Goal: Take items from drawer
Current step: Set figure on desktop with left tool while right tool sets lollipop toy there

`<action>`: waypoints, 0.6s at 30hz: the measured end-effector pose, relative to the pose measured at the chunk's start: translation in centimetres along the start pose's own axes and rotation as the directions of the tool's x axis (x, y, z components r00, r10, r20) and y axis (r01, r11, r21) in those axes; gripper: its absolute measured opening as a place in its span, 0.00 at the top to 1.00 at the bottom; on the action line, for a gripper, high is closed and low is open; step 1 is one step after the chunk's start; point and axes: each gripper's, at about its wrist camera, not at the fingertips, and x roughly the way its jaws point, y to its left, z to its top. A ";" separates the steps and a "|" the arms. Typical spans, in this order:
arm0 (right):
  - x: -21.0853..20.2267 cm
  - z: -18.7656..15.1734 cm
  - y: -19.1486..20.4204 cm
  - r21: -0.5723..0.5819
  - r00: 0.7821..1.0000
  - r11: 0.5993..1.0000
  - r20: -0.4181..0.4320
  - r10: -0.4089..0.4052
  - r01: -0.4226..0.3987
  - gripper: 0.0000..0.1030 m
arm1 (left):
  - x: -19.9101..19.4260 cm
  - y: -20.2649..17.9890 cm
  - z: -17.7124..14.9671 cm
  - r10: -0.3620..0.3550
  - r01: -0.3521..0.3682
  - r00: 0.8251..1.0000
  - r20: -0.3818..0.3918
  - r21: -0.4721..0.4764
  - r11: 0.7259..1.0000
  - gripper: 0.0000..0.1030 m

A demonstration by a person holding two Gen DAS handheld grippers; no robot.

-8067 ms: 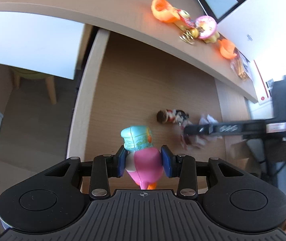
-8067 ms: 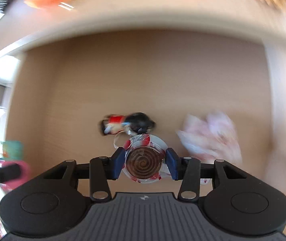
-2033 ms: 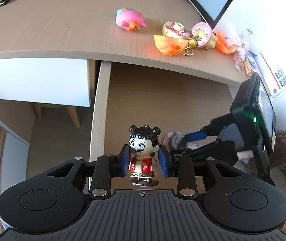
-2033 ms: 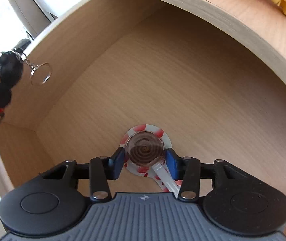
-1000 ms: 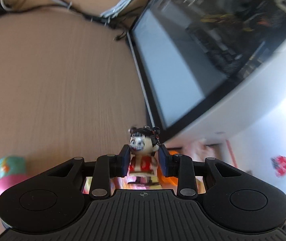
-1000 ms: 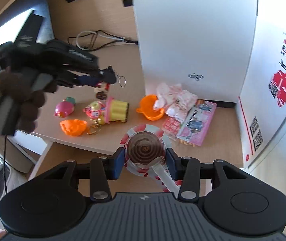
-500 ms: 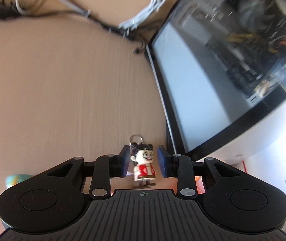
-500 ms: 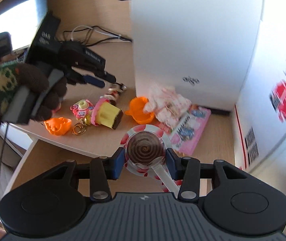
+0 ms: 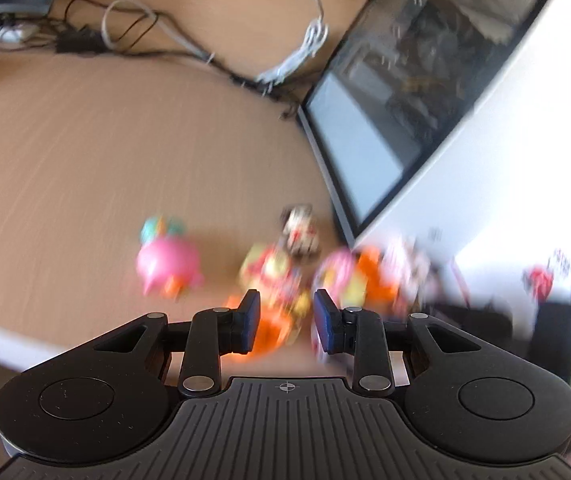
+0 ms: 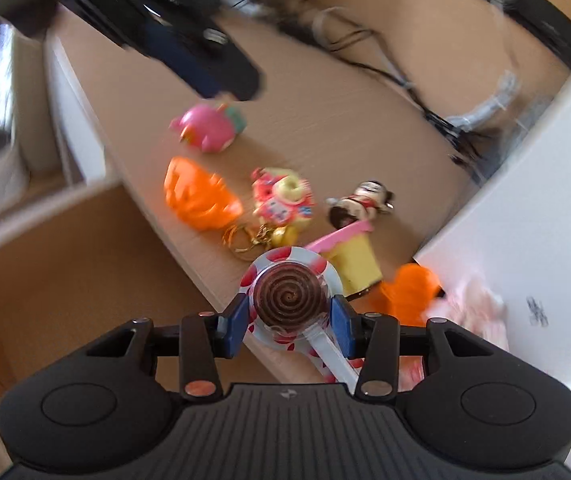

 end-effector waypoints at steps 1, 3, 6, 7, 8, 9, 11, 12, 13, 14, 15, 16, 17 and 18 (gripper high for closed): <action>0.5 0.1 0.4 -0.033 1.000 0.999 0.002 -0.007 0.007 0.57 | -0.1 0.2 -1.1 0.005 -0.005 1.000 -0.025 0.011 1.000 0.69; 1.2 0.4 0.9 -0.076 0.999 0.996 0.019 -0.041 0.042 0.57 | 0.1 0.6 -3.0 0.009 -0.009 0.998 -0.070 0.013 1.000 0.69; 1.8 0.9 1.1 -0.082 0.997 0.993 0.008 -0.079 0.079 0.57 | 0.4 1.2 -4.8 0.007 -0.010 0.995 -0.103 -0.022 1.000 0.70; 1.8 1.0 1.1 -0.074 0.996 0.994 0.007 -0.084 0.084 0.57 | 0.4 1.3 -5.0 0.005 -0.008 0.995 -0.102 -0.027 1.000 0.70; 1.7 0.9 1.2 -0.063 0.996 0.994 0.009 -0.089 0.089 0.57 | 0.3 1.4 -5.2 0.004 -0.007 0.995 -0.098 -0.028 1.000 0.70; 1.6 0.8 1.4 -0.050 0.996 0.994 0.009 -0.093 0.094 0.57 | 0.2 1.4 -5.3 0.003 -0.006 0.996 -0.092 -0.025 1.000 0.70; 1.0 0.4 1.6 -0.025 0.995 0.995 0.006 -0.101 0.101 0.57 | 0.2 1.3 -5.3 0.001 -0.002 0.997 -0.077 -0.011 1.000 0.70; 0.8 0.1 1.7 -0.010 0.995 0.995 0.006 -0.104 0.104 0.57 | 0.3 1.2 -5.1 0.001 -0.001 0.998 -0.067 0.000 1.000 0.70; 0.5 -0.2 1.6 0.010 0.994 0.994 0.005 -0.108 0.108 0.57 | 0.4 1.0 -4.9 0.002 -0.002 0.999 -0.054 0.010 1.000 0.70; 0.2 -0.6 1.5 0.038 0.994 0.993 0.007 -0.111 0.110 0.56 | 0.7 0.9 -4.6 0.007 -0.006 0.999 -0.040 0.019 1.000 0.70; -0.2 -0.9 1.4 0.076 0.994 0.991 0.009 -0.107 0.106 0.56 | 1.0 0.7 -4.2 0.010 -0.010 1.000 -0.025 0.026 1.000 0.70; -0.5 -1.3 1.0 0.123 0.995 0.988 0.011 -0.097 0.095 0.55 | 1.4 0.5 -3.9 0.016 -0.016 1.000 -0.011 0.033 0.999 0.70; -0.8 -1.7 0.6 0.179 0.996 0.980 0.012 -0.085 0.081 0.55 | 1.8 0.4 -3.6 0.027 -0.027 1.000 0.002 0.040 0.999 0.70; -1.2 -2.1 0.2 0.240 0.997 0.968 0.013 -0.073 0.068 0.55 | 2.3 0.2 -3.2 0.042 -0.042 0.999 0.012 0.047 0.998 0.70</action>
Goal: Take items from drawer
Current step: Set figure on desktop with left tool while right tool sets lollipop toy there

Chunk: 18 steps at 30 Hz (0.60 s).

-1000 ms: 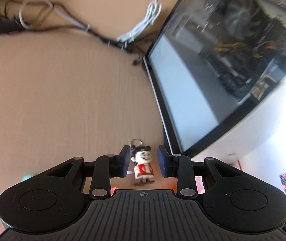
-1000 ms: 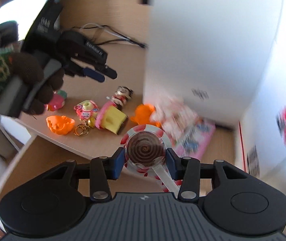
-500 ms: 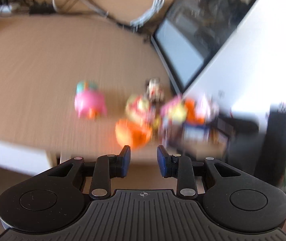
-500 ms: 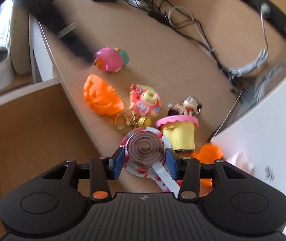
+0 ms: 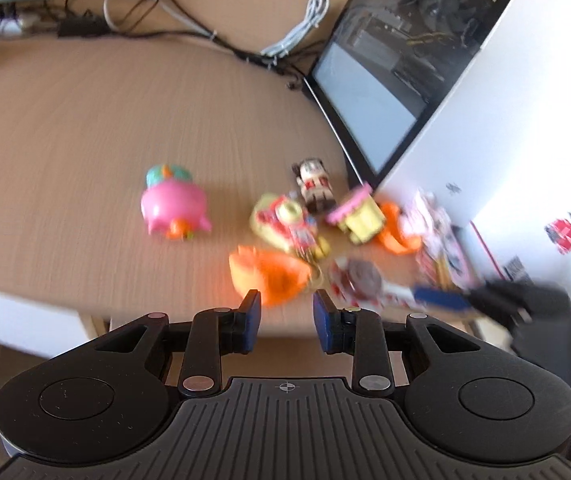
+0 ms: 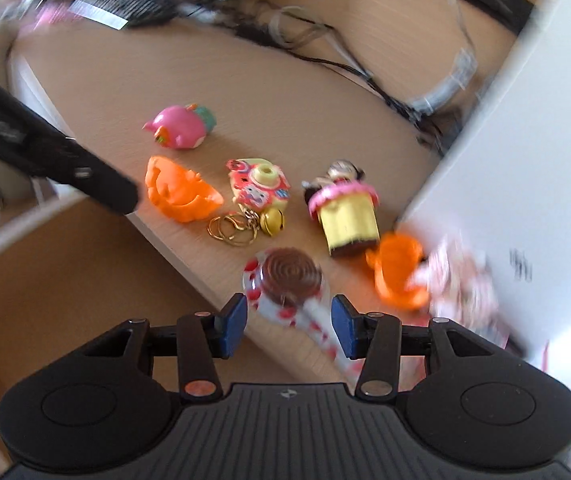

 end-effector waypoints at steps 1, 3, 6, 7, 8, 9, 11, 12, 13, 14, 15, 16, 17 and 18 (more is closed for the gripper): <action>-0.2 -0.5 -0.6 0.070 1.000 0.997 -0.004 0.013 -0.013 0.55 | 0.4 -0.1 0.3 0.013 -0.013 1.000 0.005 0.007 1.000 0.70; -0.4 -1.4 -1.7 0.201 0.999 0.979 -0.004 0.036 -0.035 0.56 | 1.2 -0.2 0.8 0.025 -0.025 1.000 0.001 0.017 1.000 0.70; 0.0 -2.5 -3.3 0.355 0.998 0.933 -0.011 0.058 -0.050 0.56 | 2.2 -0.6 1.2 0.039 -0.038 0.999 -0.012 0.032 0.999 0.70; 0.1 -2.8 -3.8 0.389 0.998 0.920 -0.010 0.058 -0.049 0.56 | 2.4 -0.7 1.4 0.040 -0.040 0.999 -0.016 0.037 0.999 0.70; 0.2 -2.9 -4.1 0.412 0.999 0.910 -0.002 0.053 -0.047 0.58 | 2.6 -0.7 1.4 0.043 -0.042 0.999 -0.019 0.038 0.998 0.70; 0.1 -3.0 -4.2 0.426 0.999 0.904 0.004 0.046 -0.043 0.59 | 2.7 -0.7 1.5 0.045 -0.044 0.999 -0.021 0.039 0.998 0.70; 0.4 -2.9 -4.5 0.441 0.999 0.897 0.011 0.035 -0.036 0.60 | 2.9 -0.8 1.5 0.047 -0.046 0.999 -0.024 0.039 0.998 0.70; 0.5 -2.9 -4.6 0.447 0.999 0.894 0.015 0.033 -0.037 0.60 | 2.9 -0.8 1.4 0.049 -0.048 0.998 -0.026 0.041 0.998 0.70; 0.8 -2.8 -4.7 0.451 0.999 0.891 0.018 0.035 -0.040 0.60 | 2.8 -0.8 1.4 0.051 -0.050 0.998 -0.026 0.043 0.998 0.70; 1.0 -2.7 -4.8 0.453 0.999 0.891 0.019 0.039 -0.043 0.60 | 2.7 -0.8 1.3 0.051 -0.050 0.998 -0.026 0.045 0.998 0.70; 1.1 -2.6 -4.7 0.449 0.999 0.892 0.018 0.038 -0.043 0.60 | 2.6 -0.8 1.2 0.052 -0.051 0.998 -0.025 0.046 0.998 0.70; 1.2 -2.6 -4.6 0.443 0.999 0.896 0.017 0.033 -0.038 0.60 | 2.5 -0.7 1.2 0.053 -0.052 0.998 -0.025 0.045 0.998 0.70; 1.4 -2.4 -4.5 0.434 0.999 0.900 0.015 0.030 -0.033 0.60 | 2.5 -0.7 1.1 0.056 -0.055 0.998 -0.025 0.044 0.998 0.70; 1.4 -2.3 -4.3 0.426 1.000 0.904 0.015 0.023 -0.027 0.60 | 2.4 -0.7 1.1 0.059 -0.057 0.998 -0.026 0.043 0.997 0.70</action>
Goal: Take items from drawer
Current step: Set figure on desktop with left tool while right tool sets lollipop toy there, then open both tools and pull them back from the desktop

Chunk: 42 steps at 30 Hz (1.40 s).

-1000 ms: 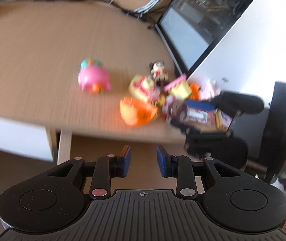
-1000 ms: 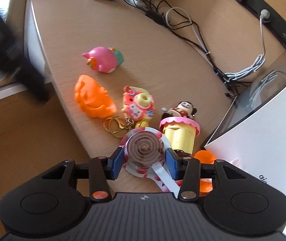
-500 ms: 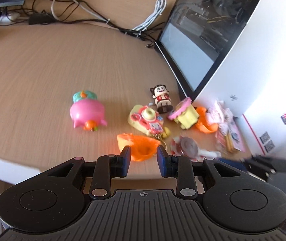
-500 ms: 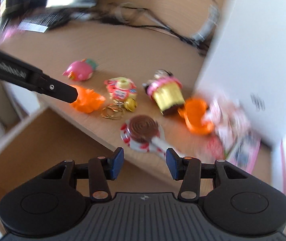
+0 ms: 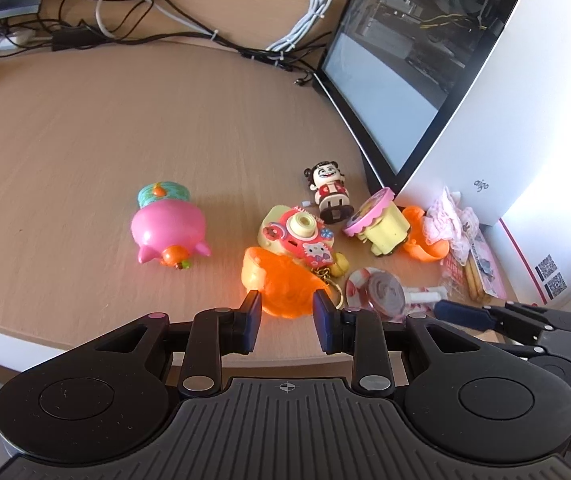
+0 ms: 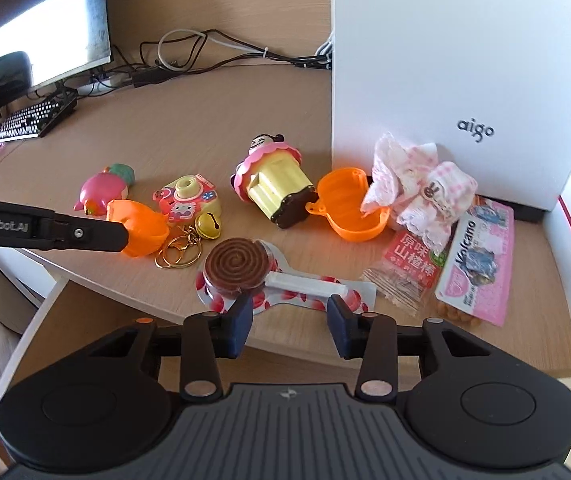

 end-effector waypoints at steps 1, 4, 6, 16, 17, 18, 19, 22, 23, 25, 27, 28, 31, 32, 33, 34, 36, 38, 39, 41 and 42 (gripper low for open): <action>0.2 0.1 0.2 -0.008 1.000 1.000 0.001 -0.005 0.005 0.60 | 0.0 0.1 -0.1 0.004 -0.004 1.000 -0.002 -0.003 1.000 0.70; 0.4 0.4 0.5 -0.019 1.000 1.000 0.002 -0.012 0.012 0.60 | -0.1 0.2 -0.3 0.017 -0.017 1.000 -0.003 -0.009 1.000 0.70; 0.5 0.6 0.5 -0.028 1.000 0.999 0.002 -0.019 0.019 0.60 | -0.2 0.4 -0.5 0.028 -0.028 1.000 0.000 -0.017 0.999 0.70; 0.6 0.2 0.3 0.024 0.999 0.999 0.022 0.031 -0.032 0.28 | -0.6 0.4 -1.1 0.052 -0.052 0.999 -0.005 -0.033 0.998 0.70; 0.6 0.2 0.2 0.036 0.999 0.998 0.023 0.045 -0.046 0.23 | -0.6 0.4 -1.1 0.051 -0.051 0.999 -0.005 -0.035 0.998 0.70; 0.7 0.2 0.0 0.052 0.998 0.997 0.024 0.059 -0.060 0.16 | -0.8 0.4 -1.1 0.050 -0.050 0.999 -0.004 -0.035 0.998 0.70; 0.7 0.2 -0.2 0.077 0.997 0.994 0.024 0.076 -0.077 0.12 | -1.0 0.5 -1.1 0.050 -0.050 0.999 -0.003 -0.035 0.998 0.70; 0.8 0.3 -0.6 0.130 0.994 0.985 0.016 0.111 -0.112 0.00 | -1.8 0.7 -1.2 0.059 -0.059 0.998 0.005 -0.044 0.997 0.70; 0.9 0.4 -0.5 0.148 0.994 0.983 0.018 0.105 -0.107 0.00 | -2.2 0.8 -1.2 0.061 -0.060 0.998 0.008 -0.048 0.997 0.70; 1.1 0.6 -0.1 0.154 0.996 0.984 0.006 0.085 -0.085 0.00 | -3.2 0.9 -1.3 0.069 -0.068 0.997 0.020 -0.049 0.996 0.70; 1.5 1.0 0.4 0.109 0.995 0.990 -0.010 0.096 -0.094 0.00 | -4.5 1.2 -1.7 0.079 -0.077 0.996 0.032 -0.041 0.996 0.70; 1.6 1.0 0.7 0.089 0.995 0.992 -0.014 0.095 -0.093 0.00 | -5.3 1.4 -2.0 0.084 -0.083 0.996 0.038 -0.031 0.996 0.70; 1.3 1.0 1.2 0.073 0.998 0.996 -0.028 0.059 -0.057 0.07 | -7.6 1.9 -3.2 0.111 -0.111 0.992 0.055 0.004 0.994 0.70; 1.1 1.0 1.4 0.069 0.998 0.997 -0.039 0.049 -0.046 0.09 | -8.3 2.1 -3.8 0.119 -0.121 0.991 0.060 0.014 0.993 0.70; 0.8 0.9 1.7 0.067 0.997 0.997 -0.050 0.050 -0.047 0.09 | -9.0 2.3 -4.3 0.125 -0.127 0.990 0.063 0.021 0.992 0.70; 0.3 0.8 1.9 0.072 0.997 0.996 -0.052 0.057 -0.054 0.09 | -9.6 2.6 -4.9 0.130 -0.131 0.990 0.063 0.022 0.991 0.70; -1.3 -0.1 2.3 0.091 0.997 0.994 -0.037 0.061 -0.058 0.09 | -10.8 3.1 -6.2 0.127 -0.128 0.990 0.058 0.012 0.992 0.70; -3.2 -1.4 3.0 0.099 1.000 0.995 -0.022 0.009 -0.007 0.09 | -11.6 3.4 -7.5 0.112 -0.113 0.992 0.058 0.009 0.994 0.70; -4.1 -2.2 3.4 0.105 1.000 0.994 -0.010 -0.027 0.027 0.09 | -11.9 3.3 -8.1 0.101 -0.102 0.993 0.059 0.014 0.995 0.70; -6.3 -4.1 3.8 0.118 0.995 0.989 0.007 -0.095 0.094 0.09 | -12.1 2.7 -9.5 0.073 -0.075 0.995 0.061 0.033 0.997 0.70; -7.4 -5.2 4.1 0.122 0.992 0.984 0.013 -0.129 0.126 0.09 | -12.1 2.3 -10.4 0.061 -0.064 0.996 0.065 0.043 0.997 0.70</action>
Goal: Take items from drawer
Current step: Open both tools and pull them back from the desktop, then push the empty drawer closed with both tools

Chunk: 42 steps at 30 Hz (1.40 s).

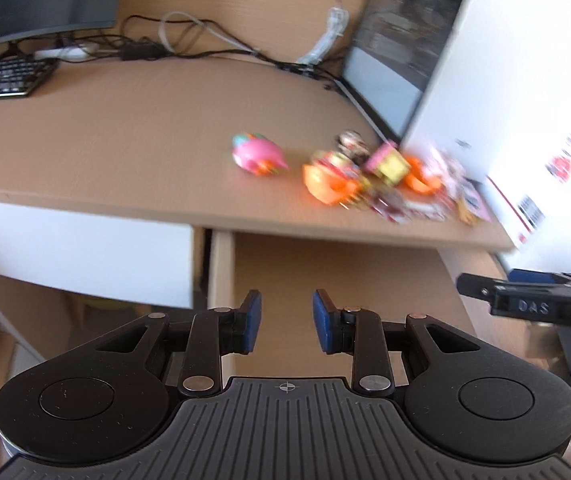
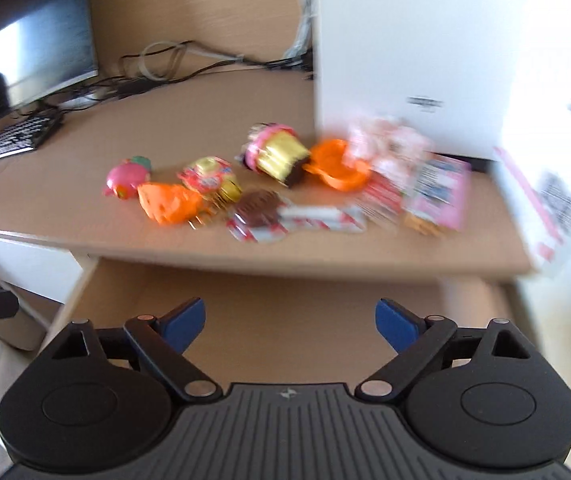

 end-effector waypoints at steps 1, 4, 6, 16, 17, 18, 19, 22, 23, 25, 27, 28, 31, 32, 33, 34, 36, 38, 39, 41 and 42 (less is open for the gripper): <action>-1.2 -1.1 0.0 0.002 0.999 0.999 0.013 -0.034 0.034 0.09 | -0.1 -0.5 -0.8 -0.010 0.010 1.000 0.004 0.007 1.000 0.70; -4.5 -4.2 -0.3 0.001 0.993 0.994 0.038 -0.108 0.108 0.09 | -0.4 -2.1 -3.0 -0.024 0.024 1.000 -0.004 0.005 1.000 0.70; -6.1 -5.8 -0.4 -0.008 0.992 0.992 0.035 -0.124 0.124 0.09 | -1.0 -3.2 -4.1 -0.034 0.034 0.999 -0.007 0.022 0.999 0.70; -12.1 -12.2 -1.8 0.008 0.979 0.985 0.107 -0.173 0.174 0.09 | -5.3 -8.5 -10.1 0.006 -0.015 0.996 0.091 0.095 0.995 0.70; -12.6 -13.3 -1.9 0.020 0.975 0.983 0.128 -0.181 0.180 0.09 | -5.5 -9.2 -11.2 0.015 -0.027 0.994 0.105 0.115 0.993 0.70; -12.9 -14.6 -1.9 0.026 0.970 0.981 0.148 -0.192 0.190 0.09 | -5.6 -9.9 -12.2 0.020 -0.036 0.993 0.118 0.133 0.990 0.70; -13.2 -16.0 -1.9 0.026 0.967 0.980 0.163 -0.197 0.195 0.09 | -5.6 -10.5 -13.4 0.025 -0.045 0.991 0.130 0.148 0.988 0.69; -12.9 -20.5 -2.0 -0.034 0.971 0.983 0.167 -0.170 0.178 0.09 | -4.2 -11.6 -16.7 0.052 -0.075 0.990 0.131 0.173 0.982 0.68; -12.4 -21.8 -1.9 -0.065 0.969 0.979 0.173 -0.179 0.193 0.09 | -3.6 -11.7 -17.7 0.064 -0.087 0.990 0.129 0.183 0.979 0.67; -11.3 -23.8 -2.1 -0.059 0.960 0.974 0.192 -0.203 0.218 0.09 | -2.4 -11.4 -19.4 0.094 -0.118 0.985 0.142 0.170 0.978 0.67; -10.1 -24.8 -2.8 0.005 0.965 0.984 0.195 -0.173 0.176 0.09 | -1.6 -10.6 -20.6 0.129 -0.152 0.979 0.160 0.142 0.978 0.67; -9.6 -25.1 -3.2 0.037 0.966 0.987 0.201 -0.163 0.159 0.09 | -1.2 -10.2 -21.1 0.140 -0.164 0.974 0.177 0.131 0.978 0.67; -8.0 -25.6 -3.5 0.051 0.959 0.988 0.236 -0.154 0.146 0.09 | -0.4 -9.4 -22.6 0.194 -0.226 0.948 0.251 0.104 0.969 0.67; -7.5 -25.8 -3.5 0.040 0.954 0.986 0.248 -0.167 0.162 0.09 | -0.1 -9.0 -22.9 0.206 -0.236 0.940 0.271 0.083 0.968 0.67; -7.2 -26.0 -3.4 0.032 0.948 0.983 0.260 -0.182 0.180 0.09 | 0.2 -8.7 -23.2 0.218 -0.244 0.933 0.287 0.057 0.968 0.67; -7.0 -26.3 -3.5 0.032 0.941 0.980 0.273 -0.197 0.196 0.10 | 0.6 -8.4 -23.5 0.228 -0.248 0.927 0.298 0.030 0.968 0.67; -6.7 -26.7 -3.7 0.051 0.928 0.975 0.299 -0.220 0.215 0.10 | 1.2 -8.0 -24.0 0.238 -0.246 0.918 0.318 -0.015 0.969 0.67; -6.4 -26.8 -4.0 0.070 0.921 0.977 0.326 -0.214 0.202 0.12 | 1.5 -8.0 -24.5 0.249 -0.262 0.901 0.354 -0.013 0.965 0.67; -6.3 -26.9 -3.9 0.071 0.916 0.978 0.341 -0.209 0.197 0.14 | 1.6 -8.2 -24.8 0.256 -0.274 0.891 0.374 -0.005 0.962 0.67; -6.1 -27.1 -3.7 0.067 0.907 0.978 0.366 -0.208 0.197 0.14 | 1.9 -8.4 -25.0 0.259 -0.286 0.882 0.395 0.011 0.958 0.67; -6.0 -27.1 -3.6 0.067 0.903 0.978 0.374 -0.210 0.200 0.14 | 1.9 -8.4 -25.0 0.252 -0.282 0.883 0.395 0.020 0.959 0.67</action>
